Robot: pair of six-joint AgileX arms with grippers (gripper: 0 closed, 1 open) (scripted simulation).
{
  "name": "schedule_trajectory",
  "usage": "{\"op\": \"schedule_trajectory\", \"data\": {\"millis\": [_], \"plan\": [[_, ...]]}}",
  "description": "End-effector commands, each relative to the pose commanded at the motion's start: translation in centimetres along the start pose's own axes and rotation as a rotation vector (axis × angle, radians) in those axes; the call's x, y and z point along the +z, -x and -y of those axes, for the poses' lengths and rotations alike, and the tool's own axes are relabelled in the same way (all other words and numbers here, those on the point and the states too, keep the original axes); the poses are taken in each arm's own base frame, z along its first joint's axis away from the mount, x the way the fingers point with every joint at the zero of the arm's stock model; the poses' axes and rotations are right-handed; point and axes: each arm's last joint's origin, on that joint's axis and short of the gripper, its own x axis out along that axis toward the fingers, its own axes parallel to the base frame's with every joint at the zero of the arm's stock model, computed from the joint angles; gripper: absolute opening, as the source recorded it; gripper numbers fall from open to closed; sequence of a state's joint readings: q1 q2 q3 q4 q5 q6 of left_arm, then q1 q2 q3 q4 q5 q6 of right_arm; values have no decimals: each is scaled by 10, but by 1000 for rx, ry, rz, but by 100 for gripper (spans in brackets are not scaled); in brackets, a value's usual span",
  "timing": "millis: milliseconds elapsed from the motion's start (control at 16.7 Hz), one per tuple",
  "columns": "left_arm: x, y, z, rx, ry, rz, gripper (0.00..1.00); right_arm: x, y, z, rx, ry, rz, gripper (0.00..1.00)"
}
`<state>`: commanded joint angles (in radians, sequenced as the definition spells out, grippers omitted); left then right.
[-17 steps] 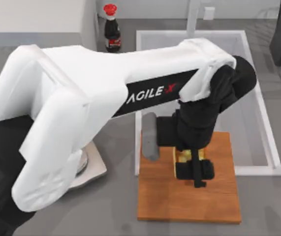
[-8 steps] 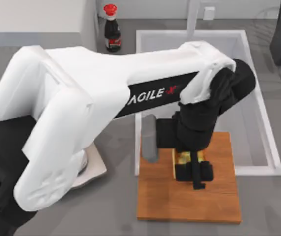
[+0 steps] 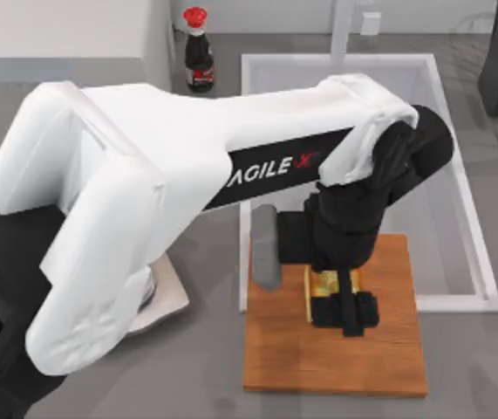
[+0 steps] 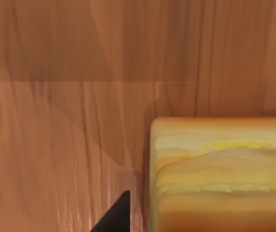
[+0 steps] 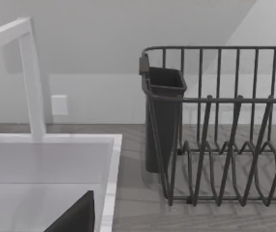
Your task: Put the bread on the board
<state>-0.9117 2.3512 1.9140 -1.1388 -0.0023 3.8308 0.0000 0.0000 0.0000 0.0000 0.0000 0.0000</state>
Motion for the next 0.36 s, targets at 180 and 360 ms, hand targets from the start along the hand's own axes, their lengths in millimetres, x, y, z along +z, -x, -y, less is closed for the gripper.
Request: {"op": "schedule_trajectory", "data": {"millis": [180,360], "plan": [[0,0,0,0,0,0,100,0,0,0,0,0,0,100],[0,0,0,0,0,0,100,0,0,0,0,0,0,100]]}}
